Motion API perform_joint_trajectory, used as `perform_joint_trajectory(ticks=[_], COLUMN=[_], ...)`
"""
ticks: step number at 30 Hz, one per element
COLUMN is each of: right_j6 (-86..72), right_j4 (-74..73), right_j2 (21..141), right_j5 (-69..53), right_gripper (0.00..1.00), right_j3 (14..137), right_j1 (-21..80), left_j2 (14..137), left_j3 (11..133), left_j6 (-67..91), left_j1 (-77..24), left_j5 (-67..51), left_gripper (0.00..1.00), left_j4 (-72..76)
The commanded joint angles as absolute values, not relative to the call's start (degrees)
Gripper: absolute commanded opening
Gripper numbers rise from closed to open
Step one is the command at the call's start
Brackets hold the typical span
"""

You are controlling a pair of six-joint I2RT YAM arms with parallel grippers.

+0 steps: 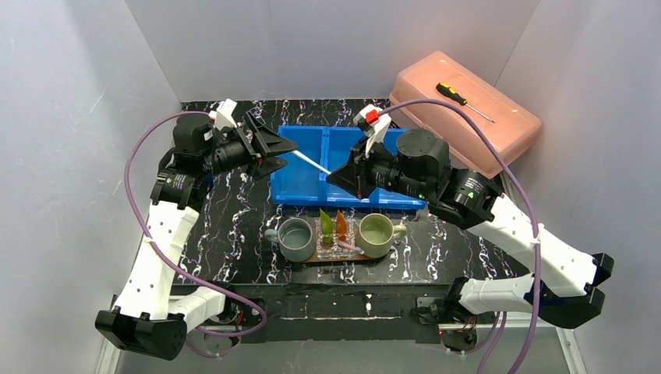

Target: Prepare toiletry sets of a toothbrush and toothpaste on the tray

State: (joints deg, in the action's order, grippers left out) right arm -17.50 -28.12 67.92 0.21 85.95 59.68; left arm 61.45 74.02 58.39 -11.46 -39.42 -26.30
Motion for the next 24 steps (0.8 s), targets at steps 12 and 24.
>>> perform_joint_trajectory(ticks=[12, 24], right_j6=[-16.9, -17.5], right_j4=[-18.2, -16.8], right_j2=[63.8, 64.2], right_j5=[4.6, 4.8], right_gripper=[0.01, 0.01], right_j3=[85.3, 85.7], right_j1=[59.5, 59.5], left_j2=[60.7, 60.4], left_j3=[73.2, 71.2], left_j6=[54.4, 53.9], left_j1=[-11.4, -11.3], left_j5=[-39.9, -41.2], left_gripper=[0.66, 0.65], left_j4=[-29.5, -29.7])
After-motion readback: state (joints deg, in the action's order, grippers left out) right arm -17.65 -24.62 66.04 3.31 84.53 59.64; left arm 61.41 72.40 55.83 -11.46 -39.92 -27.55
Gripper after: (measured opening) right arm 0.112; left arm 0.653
